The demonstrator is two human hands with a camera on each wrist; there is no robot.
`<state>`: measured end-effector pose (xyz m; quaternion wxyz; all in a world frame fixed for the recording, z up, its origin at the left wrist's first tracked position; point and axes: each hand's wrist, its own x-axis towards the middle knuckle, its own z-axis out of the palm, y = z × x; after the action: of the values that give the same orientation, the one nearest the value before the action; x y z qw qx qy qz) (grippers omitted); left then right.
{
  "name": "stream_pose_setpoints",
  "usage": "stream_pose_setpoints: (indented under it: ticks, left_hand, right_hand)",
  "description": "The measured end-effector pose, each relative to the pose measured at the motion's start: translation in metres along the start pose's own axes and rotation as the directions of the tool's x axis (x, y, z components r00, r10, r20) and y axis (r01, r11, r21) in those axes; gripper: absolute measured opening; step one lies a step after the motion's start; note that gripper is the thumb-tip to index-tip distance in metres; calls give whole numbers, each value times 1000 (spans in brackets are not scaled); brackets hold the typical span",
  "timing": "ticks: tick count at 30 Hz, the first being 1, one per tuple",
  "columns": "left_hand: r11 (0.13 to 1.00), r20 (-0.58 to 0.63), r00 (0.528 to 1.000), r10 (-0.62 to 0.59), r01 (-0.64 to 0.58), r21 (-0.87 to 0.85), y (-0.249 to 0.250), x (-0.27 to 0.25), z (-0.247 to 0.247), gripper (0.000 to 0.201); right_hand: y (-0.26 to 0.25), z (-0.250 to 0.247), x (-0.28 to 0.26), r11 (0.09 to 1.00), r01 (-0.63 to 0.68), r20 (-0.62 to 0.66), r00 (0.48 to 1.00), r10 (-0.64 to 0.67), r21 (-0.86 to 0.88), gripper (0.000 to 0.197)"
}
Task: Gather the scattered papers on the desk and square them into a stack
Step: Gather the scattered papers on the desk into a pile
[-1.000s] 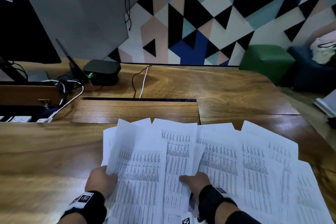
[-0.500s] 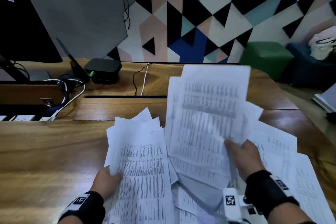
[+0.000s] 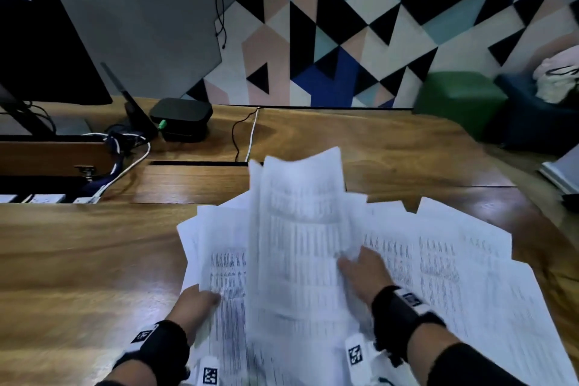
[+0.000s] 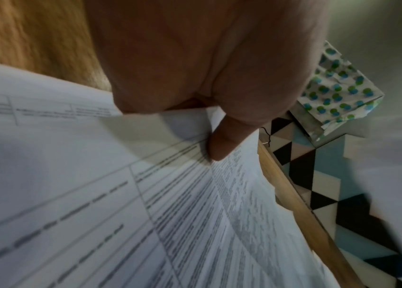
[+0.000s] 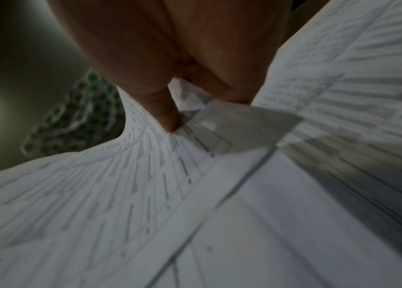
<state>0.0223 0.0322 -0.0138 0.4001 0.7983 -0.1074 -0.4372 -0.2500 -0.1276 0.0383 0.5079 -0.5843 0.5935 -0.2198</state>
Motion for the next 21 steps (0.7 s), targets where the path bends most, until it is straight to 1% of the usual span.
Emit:
stream_pose_setpoints:
  ticks: [2, 3, 4, 5, 7, 8, 9, 10, 11, 13, 14, 15, 16, 17, 18, 19, 20, 21]
  left_hand:
    - [998, 5, 1000, -10, 10, -59, 4, -4, -1, 12]
    - [995, 26, 1000, -16, 19, -97, 4, -3, -3, 15]
    - [988, 64, 998, -30, 39, -148, 6, -5, -4, 22]
    - [976, 118, 992, -46, 69, -205, 7, -8, -5, 25]
    - [955, 211, 976, -45, 104, -277, 10, -16, -5, 25]
    - [955, 229, 973, -26, 92, -281, 11, -18, -4, 25]
    - [970, 233, 973, 5, 52, -239, 9, -19, -2, 22]
    - [980, 213, 976, 46, -3, -198, 6, -19, 0, 20]
    - [985, 194, 979, 62, -29, -170, 3, -17, 2, 21]
    - [990, 181, 982, 57, -31, -140, -1, -13, 4, 23]
    - [991, 173, 984, 53, -30, -132, -3, -11, 4, 22]
    - [991, 158, 985, 62, -43, -124, -1, -10, 4, 21]
    - [990, 150, 985, 88, -70, -122, 0, -8, 3, 22]
    - [989, 146, 983, 112, -96, -117, 3, -8, 2, 22]
    - [987, 148, 980, 131, -114, -114, 5, -7, 1, 21]
    - [987, 148, 979, 137, -121, -109, 7, -8, 2, 21]
    - [986, 140, 980, 143, -129, -103, 8, -7, 3, 20]
    - [986, 128, 980, 151, -140, -95, 10, -6, 4, 20]
  right_hand:
    - [15, 23, -4, 979, -20, 83, 996, 38, -202, 16]
    - [22, 33, -6, 968, -41, 115, 991, 71, -246, 15]
    - [31, 40, -5, 961, -81, 138, 983, 120, -264, 17]
    - [35, 46, -6, 955, -115, 147, 976, 159, -272, 25]
    - [37, 56, -10, 937, -173, 161, 960, 229, -303, 40]
    - [38, 61, -11, 933, -183, 168, 955, 243, -310, 46]
    - [37, 64, -12, 933, -187, 184, 950, 252, -308, 48]
    - [35, 67, -13, 937, -166, 208, 949, 236, -308, 46]
    - [33, 68, -14, 942, -148, 233, 947, 223, -301, 40]
    - [31, 66, -17, 968, -120, 301, 936, 185, -221, 28]
    - [32, 60, -18, 978, -120, 302, 938, 169, -173, 26]
    - [32, 53, -18, 981, -124, 257, 953, 159, -149, 27]
    - [33, 42, -18, 977, -139, 156, 974, 165, -162, 32]
    - [35, 28, -16, 963, -174, 5, 984, 179, -206, 42]
    - [39, 14, -14, 931, -241, -148, 967, 207, -275, 58]
    - [44, -1, -14, 880, -334, -268, 930, 250, -337, 74]
    - [46, -15, -15, 820, -425, -338, 891, 304, -384, 88]
    - [51, -25, -15, 761, -501, -361, 857, 368, -412, 98]
